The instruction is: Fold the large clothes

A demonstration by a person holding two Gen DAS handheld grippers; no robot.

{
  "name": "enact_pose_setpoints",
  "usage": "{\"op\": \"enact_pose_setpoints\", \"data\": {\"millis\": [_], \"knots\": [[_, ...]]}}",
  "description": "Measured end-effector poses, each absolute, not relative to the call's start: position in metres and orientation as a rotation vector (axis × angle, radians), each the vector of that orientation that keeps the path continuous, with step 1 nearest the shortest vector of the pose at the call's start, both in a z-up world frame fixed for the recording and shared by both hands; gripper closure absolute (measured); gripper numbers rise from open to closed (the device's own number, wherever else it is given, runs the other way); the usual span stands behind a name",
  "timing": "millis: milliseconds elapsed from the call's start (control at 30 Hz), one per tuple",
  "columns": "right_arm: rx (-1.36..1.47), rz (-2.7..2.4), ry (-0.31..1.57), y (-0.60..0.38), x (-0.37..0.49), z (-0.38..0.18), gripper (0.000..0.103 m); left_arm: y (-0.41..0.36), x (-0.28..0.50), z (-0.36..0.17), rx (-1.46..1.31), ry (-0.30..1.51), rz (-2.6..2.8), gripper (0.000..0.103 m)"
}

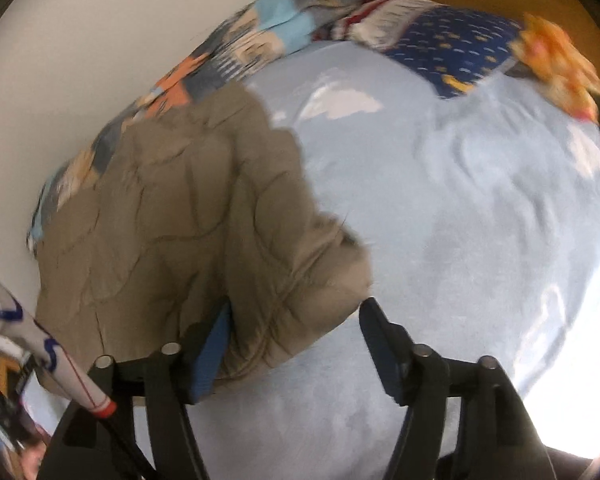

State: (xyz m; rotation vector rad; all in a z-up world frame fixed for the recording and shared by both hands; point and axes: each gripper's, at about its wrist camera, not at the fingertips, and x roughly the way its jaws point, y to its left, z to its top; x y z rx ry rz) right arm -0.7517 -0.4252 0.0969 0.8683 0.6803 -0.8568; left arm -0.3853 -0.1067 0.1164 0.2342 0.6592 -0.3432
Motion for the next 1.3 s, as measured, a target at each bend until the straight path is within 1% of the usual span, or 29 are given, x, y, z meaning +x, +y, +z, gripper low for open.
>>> {"op": "enact_pose_setpoints", "data": {"millis": [100, 167, 233, 300, 333, 400, 433, 467, 533, 633, 667, 700, 767, 800, 900, 1033, 1100, 1300], "knots": [[0.788, -0.949, 0.602, -0.42, -0.768, 0.121, 0.032, -0.097, -0.384, 0.129, 0.207, 0.589, -0.264, 0.022], [0.711, -0.926, 0.517, -0.411, -0.767, 0.14, 0.032, -0.093, -0.388, 0.137, 0.17, 0.544, -0.263, 0.022], [0.612, -0.876, 0.528, -0.401, -0.75, 0.148, 0.035, -0.098, -0.394, 0.14, 0.174, 0.524, -0.322, 0.022], [0.549, -0.827, 0.585, -0.393, -0.729, 0.144, 0.057, -0.113, -0.402, 0.134, 0.224, 0.539, -0.418, 0.022], [0.554, -0.803, 0.637, -0.394, -0.718, 0.134, 0.061, -0.119, -0.403, 0.128, 0.242, 0.568, -0.46, 0.022], [0.593, -0.818, 0.726, -0.402, -0.708, 0.112, 0.061, -0.137, -0.394, 0.102, 0.315, 0.719, -0.544, 0.021], [0.629, -0.826, 0.785, -0.41, -0.705, 0.097, 0.061, -0.142, -0.389, 0.089, 0.346, 0.77, -0.536, 0.021], [0.676, -0.816, 0.838, -0.418, -0.702, 0.083, 0.06, -0.143, -0.387, 0.081, 0.352, 0.784, -0.528, 0.019], [0.733, -0.808, 0.847, -0.421, -0.704, 0.074, 0.059, -0.143, -0.389, 0.087, 0.356, 0.758, -0.51, 0.019], [0.616, -0.83, 0.819, -0.405, -0.704, 0.095, 0.058, -0.145, -0.412, 0.116, 0.364, 0.632, -0.51, 0.019], [0.562, -0.841, 0.791, -0.395, -0.704, 0.107, 0.055, -0.144, -0.423, 0.128, 0.348, 0.593, -0.538, 0.019], [0.525, -0.841, 0.764, -0.388, -0.703, 0.117, 0.045, -0.142, -0.437, 0.14, 0.333, 0.56, -0.573, 0.019], [0.417, -0.857, 0.693, -0.359, -0.704, 0.144, 0.033, -0.136, -0.466, 0.161, 0.307, 0.503, -0.605, 0.019], [0.373, -0.87, 0.663, -0.348, -0.704, 0.155, 0.03, -0.132, -0.48, 0.17, 0.289, 0.495, -0.628, 0.019], [0.29, -0.86, 0.588, -0.31, -0.709, 0.187, 0.025, -0.114, -0.508, 0.187, 0.241, 0.514, -0.674, 0.018], [0.234, -0.828, 0.544, -0.262, -0.715, 0.217, 0.018, -0.084, -0.55, 0.204, 0.207, 0.475, -0.704, 0.016], [0.214, -0.814, 0.539, -0.245, -0.716, 0.228, 0.013, -0.076, -0.564, 0.209, 0.222, 0.459, -0.694, 0.012], [0.203, -0.768, 0.523, -0.213, -0.715, 0.248, 0.009, -0.062, -0.566, 0.221, 0.216, 0.451, -0.649, 0.011]]}}
